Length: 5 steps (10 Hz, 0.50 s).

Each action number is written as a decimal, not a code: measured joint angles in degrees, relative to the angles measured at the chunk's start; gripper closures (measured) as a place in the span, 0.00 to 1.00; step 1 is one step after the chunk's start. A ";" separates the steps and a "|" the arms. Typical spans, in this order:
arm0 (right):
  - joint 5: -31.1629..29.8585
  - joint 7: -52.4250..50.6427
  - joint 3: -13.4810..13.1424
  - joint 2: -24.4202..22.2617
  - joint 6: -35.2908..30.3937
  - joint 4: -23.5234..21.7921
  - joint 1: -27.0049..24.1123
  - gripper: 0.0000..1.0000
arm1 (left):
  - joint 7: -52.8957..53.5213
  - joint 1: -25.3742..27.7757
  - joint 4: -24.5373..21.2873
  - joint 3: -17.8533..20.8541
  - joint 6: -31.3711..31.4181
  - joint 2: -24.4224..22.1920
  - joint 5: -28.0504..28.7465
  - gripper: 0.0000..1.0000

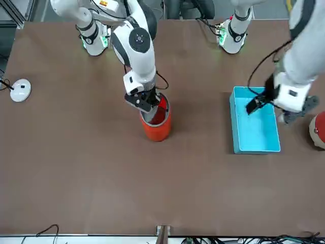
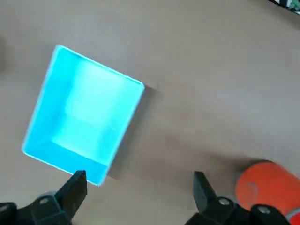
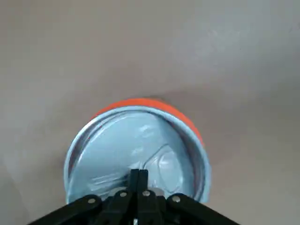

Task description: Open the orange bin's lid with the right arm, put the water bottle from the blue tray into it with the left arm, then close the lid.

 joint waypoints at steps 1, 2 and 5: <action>-0.03 1.12 0.00 1.10 1.77 -0.11 0.52 0.99 | 7.07 -1.57 -0.09 5.01 -0.72 -0.78 -1.20 0.00; -0.14 1.71 0.00 2.10 2.91 -0.14 0.79 0.99 | 13.62 -2.56 -0.23 9.02 -1.43 -1.28 -2.46 0.00; -0.43 1.96 -0.04 3.34 4.07 -0.12 1.06 0.99 | 26.64 -2.69 -2.21 13.86 -1.52 -1.60 -3.14 0.00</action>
